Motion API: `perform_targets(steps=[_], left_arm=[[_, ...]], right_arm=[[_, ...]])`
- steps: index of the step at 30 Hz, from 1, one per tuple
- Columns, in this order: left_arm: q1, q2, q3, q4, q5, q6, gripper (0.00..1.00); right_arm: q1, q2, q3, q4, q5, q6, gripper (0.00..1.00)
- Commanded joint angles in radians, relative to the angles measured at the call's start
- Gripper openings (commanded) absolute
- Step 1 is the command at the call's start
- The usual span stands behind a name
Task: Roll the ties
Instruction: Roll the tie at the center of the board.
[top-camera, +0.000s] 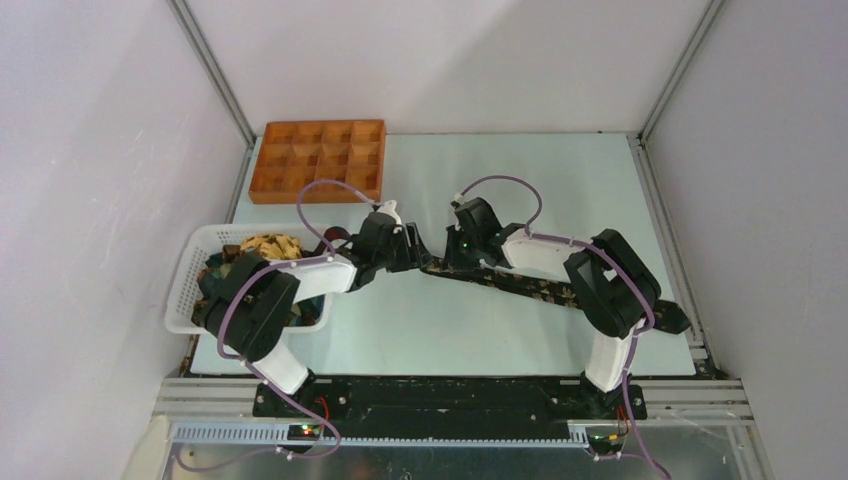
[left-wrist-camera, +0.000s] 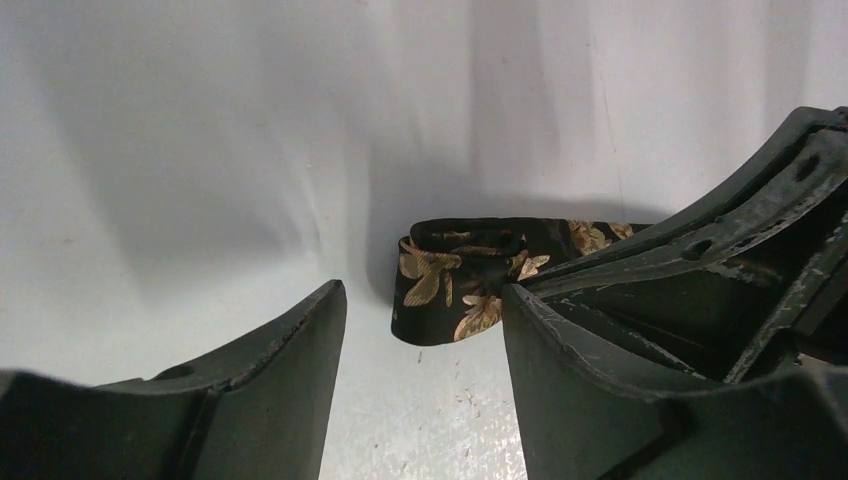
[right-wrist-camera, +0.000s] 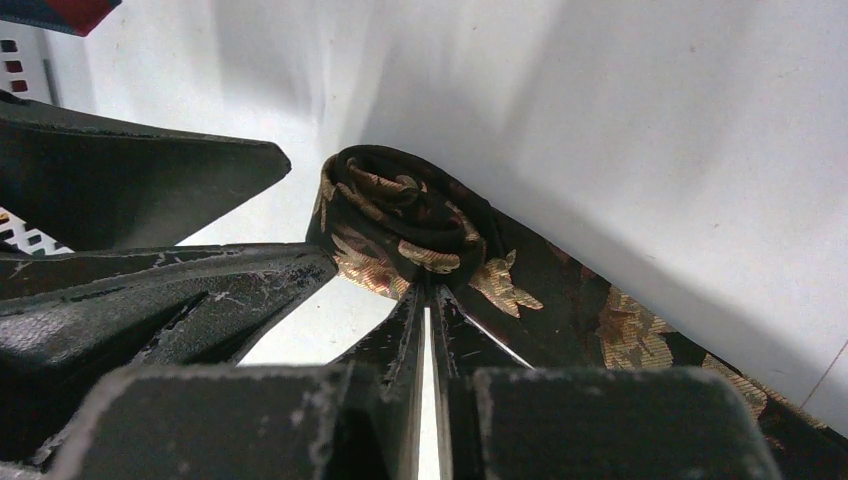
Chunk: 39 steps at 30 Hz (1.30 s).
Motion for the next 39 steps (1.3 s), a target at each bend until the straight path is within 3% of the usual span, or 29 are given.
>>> perform_targets(steps=[1, 16, 32, 39], left_arm=[[0.002, 0.022, -0.010, 0.092, 0.047, -0.019, 0.64], [0.003, 0.081, -0.041, 0.187, 0.097, -0.059, 0.60], [0.002, 0.107, -0.027, 0.230, 0.112, -0.065, 0.30], [-0.001, 0.060, 0.010, 0.104, 0.041, -0.012, 0.28]], right_arm=[[-0.005, 0.016, 0.038, -0.004, 0.028, 0.005, 0.08], [-0.016, 0.021, 0.038, -0.008, 0.040, 0.008, 0.07], [-0.019, -0.008, 0.038, -0.011, 0.023, 0.002, 0.07], [-0.032, -0.134, 0.039, -0.075, 0.084, -0.010, 0.07]])
